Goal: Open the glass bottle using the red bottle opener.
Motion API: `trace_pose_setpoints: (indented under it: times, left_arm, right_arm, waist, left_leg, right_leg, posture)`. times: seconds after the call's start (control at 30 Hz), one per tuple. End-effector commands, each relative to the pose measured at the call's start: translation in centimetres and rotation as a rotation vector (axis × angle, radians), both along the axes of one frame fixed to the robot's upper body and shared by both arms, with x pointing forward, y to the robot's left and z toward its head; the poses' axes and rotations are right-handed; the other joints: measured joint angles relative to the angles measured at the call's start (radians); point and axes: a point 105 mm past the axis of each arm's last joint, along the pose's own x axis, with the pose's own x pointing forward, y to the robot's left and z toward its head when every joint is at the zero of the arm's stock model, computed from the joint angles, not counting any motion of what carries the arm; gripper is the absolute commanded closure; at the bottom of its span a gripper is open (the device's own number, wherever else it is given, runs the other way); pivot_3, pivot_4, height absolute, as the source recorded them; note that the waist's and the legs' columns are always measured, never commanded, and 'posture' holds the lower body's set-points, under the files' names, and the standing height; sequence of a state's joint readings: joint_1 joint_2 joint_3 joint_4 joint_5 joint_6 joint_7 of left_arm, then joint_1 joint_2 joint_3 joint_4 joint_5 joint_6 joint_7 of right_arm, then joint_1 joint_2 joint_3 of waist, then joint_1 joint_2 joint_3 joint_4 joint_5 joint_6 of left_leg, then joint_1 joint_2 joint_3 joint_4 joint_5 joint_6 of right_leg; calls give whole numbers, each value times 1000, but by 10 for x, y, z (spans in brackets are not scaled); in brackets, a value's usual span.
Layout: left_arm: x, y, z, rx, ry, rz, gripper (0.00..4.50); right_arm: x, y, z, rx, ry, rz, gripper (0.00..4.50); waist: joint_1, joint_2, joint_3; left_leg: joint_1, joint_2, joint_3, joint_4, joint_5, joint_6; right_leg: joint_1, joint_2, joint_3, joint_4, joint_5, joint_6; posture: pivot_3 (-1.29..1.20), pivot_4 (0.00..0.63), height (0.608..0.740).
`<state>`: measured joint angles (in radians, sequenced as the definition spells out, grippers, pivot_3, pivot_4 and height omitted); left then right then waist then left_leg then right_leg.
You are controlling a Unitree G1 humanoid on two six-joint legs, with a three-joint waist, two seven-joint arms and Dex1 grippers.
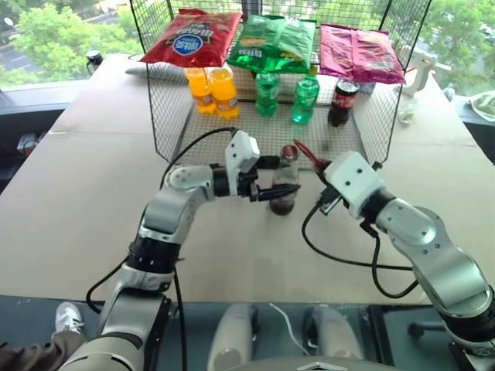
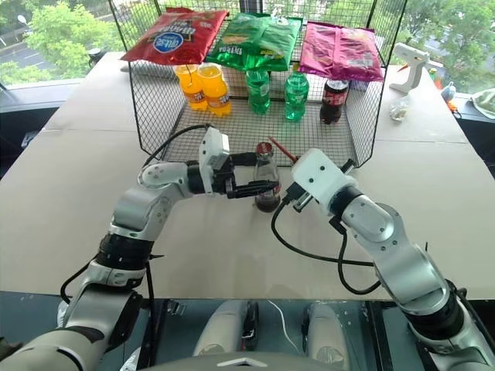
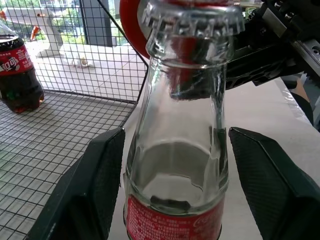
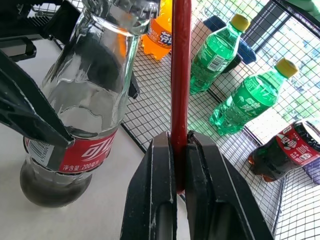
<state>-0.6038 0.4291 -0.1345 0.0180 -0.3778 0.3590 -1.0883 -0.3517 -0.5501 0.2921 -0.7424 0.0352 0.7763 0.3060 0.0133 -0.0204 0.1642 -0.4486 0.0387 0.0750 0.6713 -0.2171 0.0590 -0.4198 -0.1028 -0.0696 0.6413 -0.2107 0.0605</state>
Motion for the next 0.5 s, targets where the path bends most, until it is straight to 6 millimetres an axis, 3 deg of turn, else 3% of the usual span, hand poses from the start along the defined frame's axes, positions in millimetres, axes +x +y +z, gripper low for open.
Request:
trace_pose_setpoints:
  times: [0.03,0.5]
  left_arm:
    - [-3,-5,8,-6,-41,-28,2067]
    - [-3,-4,8,-14,-40,-27,2067]
  right_arm:
    - [-3,-1,13,9,-61,5,4500]
    - [-2,4,15,-46,-121,22,4500]
  waist:
    - [0,0,0]
    - [0,0,0]
  left_leg:
    - [0,0,0,0,0,0]
    - [0,0,0,0,0,0]
  right_leg:
    - [0,0,0,0,0,0]
    - [0,0,0,0,0,0]
  posture:
    - [0,150,740]
    - [0,150,740]
